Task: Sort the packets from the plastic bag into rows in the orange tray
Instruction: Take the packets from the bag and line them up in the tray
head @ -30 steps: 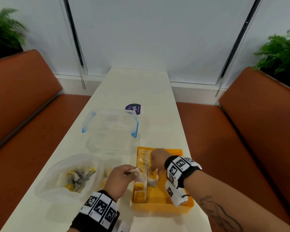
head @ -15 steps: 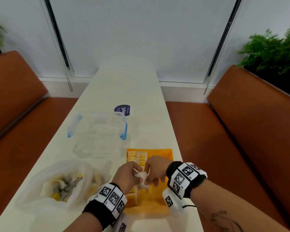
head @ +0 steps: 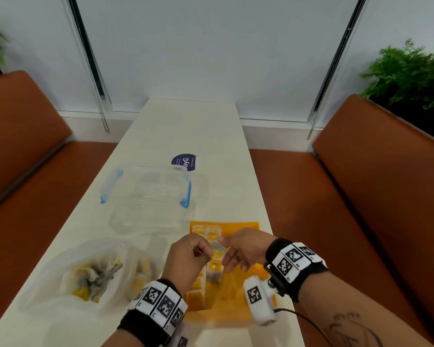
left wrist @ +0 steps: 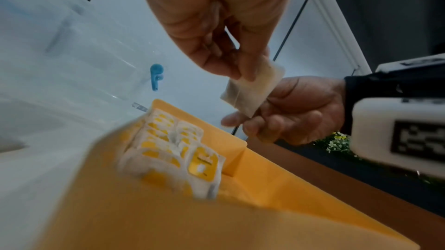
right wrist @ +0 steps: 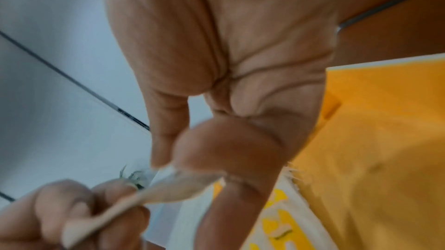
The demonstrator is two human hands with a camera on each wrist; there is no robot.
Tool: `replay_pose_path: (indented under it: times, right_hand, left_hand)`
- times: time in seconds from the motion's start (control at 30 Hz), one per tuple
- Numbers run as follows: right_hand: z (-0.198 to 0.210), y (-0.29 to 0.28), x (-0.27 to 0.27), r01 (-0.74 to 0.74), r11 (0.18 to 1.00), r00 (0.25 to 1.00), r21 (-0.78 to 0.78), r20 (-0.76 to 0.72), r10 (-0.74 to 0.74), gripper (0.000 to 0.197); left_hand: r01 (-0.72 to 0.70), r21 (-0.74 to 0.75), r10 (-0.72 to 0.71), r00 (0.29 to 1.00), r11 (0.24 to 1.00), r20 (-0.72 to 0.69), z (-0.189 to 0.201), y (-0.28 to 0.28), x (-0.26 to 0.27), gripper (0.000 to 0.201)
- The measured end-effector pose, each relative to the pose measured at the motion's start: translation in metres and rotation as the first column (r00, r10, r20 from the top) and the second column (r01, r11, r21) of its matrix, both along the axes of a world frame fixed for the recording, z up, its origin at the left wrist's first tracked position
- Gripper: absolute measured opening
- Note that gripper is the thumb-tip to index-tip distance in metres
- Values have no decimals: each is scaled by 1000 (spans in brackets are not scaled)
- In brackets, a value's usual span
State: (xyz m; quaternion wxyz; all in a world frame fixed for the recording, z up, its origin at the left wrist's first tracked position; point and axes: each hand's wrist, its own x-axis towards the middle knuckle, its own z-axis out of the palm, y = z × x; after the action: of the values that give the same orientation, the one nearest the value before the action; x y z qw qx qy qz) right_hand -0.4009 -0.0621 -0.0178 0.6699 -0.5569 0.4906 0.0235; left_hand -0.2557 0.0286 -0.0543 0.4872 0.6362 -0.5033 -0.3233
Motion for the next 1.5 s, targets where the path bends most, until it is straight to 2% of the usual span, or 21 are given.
replay_pose_path:
  times: [0.13,0.23,0.4,0.47,0.57,0.6,0.67,0.73,0.77,0.8,0.9,0.97,1.03,1.13,1.23,1.27,1.33,1.37,1.47,1.5]
  right_hand:
    - [6,-5,0,-22,994,999,-111,45,27,16]
    - [11,-7,-1,-10,980,999,-200,49,20,14]
    - [6,-2,0,169,983,974,-77,167,-154,21]
    - [7,2,3,217,976,959,-28,195,-208,21]
    - [9,9,5,198,980,964,4,179,-196,26]
    - [9,11,5,167,985,976,-38,145,-160,32]
    - [10,11,4,37,955,999,-294,2,-38,51]
    - [15,8,2,-119,806,990,-580,-135,49,65]
    - [19,7,2,-161,740,985,-653,-149,84,63]
    - [21,7,4,-185,712,983,-677,-142,120,54]
    - [20,10,12,-278,715,960,-641,-213,182,19]
    - [13,12,16,-356,770,924,-530,-322,205,11]
    - [3,13,19,-420,826,875,-376,-408,259,19]
    - [-10,12,28,-506,826,795,-248,-506,335,19]
    - [-13,10,38,-581,755,724,-304,-617,309,11]
    - [-14,9,42,-641,711,672,-290,-660,337,11]
    - [-15,10,50,-769,601,519,-219,-762,387,17]
    - [-15,11,53,-800,562,477,-211,-792,382,16]
    - [-15,14,59,-837,492,445,-241,-823,353,8]
    - [-15,14,60,-835,484,453,-262,-828,332,19]
  left_hand:
    - [67,-98,-65,998,993,20,-3,4,-4,47]
    - [10,-54,-11,1000,998,-24,-3,6,-4,45]
    - [-96,65,110,958,993,-266,4,5,-9,30]
    - [-121,108,147,949,987,-279,5,4,-12,31]
    - [-163,83,176,966,983,-190,7,0,-12,36]
    - [-167,70,176,974,983,-143,8,-2,-10,36]
    - [-124,55,124,992,991,14,16,-3,-6,34]
    - [-31,59,19,981,998,194,26,-4,-3,35]
    - [16,69,-33,967,998,252,31,-5,-2,35]
    - [58,79,-78,958,995,277,34,-6,-2,36]
    - [127,98,-149,953,987,264,37,-9,-3,38]
    - [106,111,-132,958,988,256,33,-9,-2,39]
    - [57,116,-86,961,992,263,27,-6,2,37]
    - [4,118,-31,973,993,230,20,0,12,34]
    - [-38,117,11,975,992,221,15,7,22,32]
    - [-48,120,21,975,992,220,13,9,24,31]
    - [-61,136,30,976,989,215,11,15,28,29]
    - [-65,144,33,976,987,214,10,18,29,29]
    - [-71,159,35,975,985,218,8,24,31,28]
    - [-74,162,37,974,984,221,7,25,32,27]
